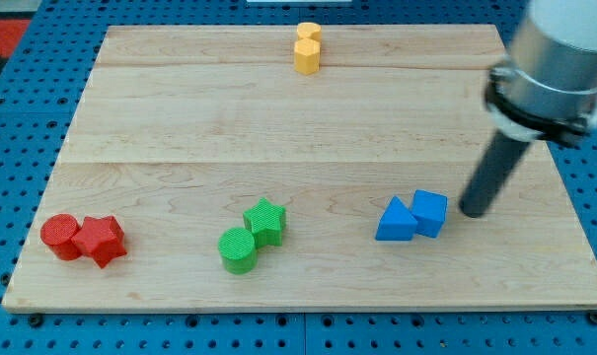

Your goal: Push the red circle into the yellow blocks

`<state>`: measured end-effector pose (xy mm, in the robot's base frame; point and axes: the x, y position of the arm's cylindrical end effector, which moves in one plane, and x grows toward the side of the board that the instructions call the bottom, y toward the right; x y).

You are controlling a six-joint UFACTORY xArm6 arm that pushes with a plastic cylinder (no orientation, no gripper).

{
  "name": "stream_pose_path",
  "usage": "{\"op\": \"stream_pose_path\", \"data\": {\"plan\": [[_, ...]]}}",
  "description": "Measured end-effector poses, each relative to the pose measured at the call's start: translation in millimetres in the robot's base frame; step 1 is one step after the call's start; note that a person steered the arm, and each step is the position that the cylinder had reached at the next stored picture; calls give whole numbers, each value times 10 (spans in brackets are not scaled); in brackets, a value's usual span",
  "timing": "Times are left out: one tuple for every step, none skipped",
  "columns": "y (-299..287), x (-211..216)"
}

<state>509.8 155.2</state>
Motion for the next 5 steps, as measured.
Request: {"op": "stream_pose_path", "data": {"plan": [[-805, 176], [-940, 148], [-950, 267], [-498, 1020], [-557, 1092]]}}
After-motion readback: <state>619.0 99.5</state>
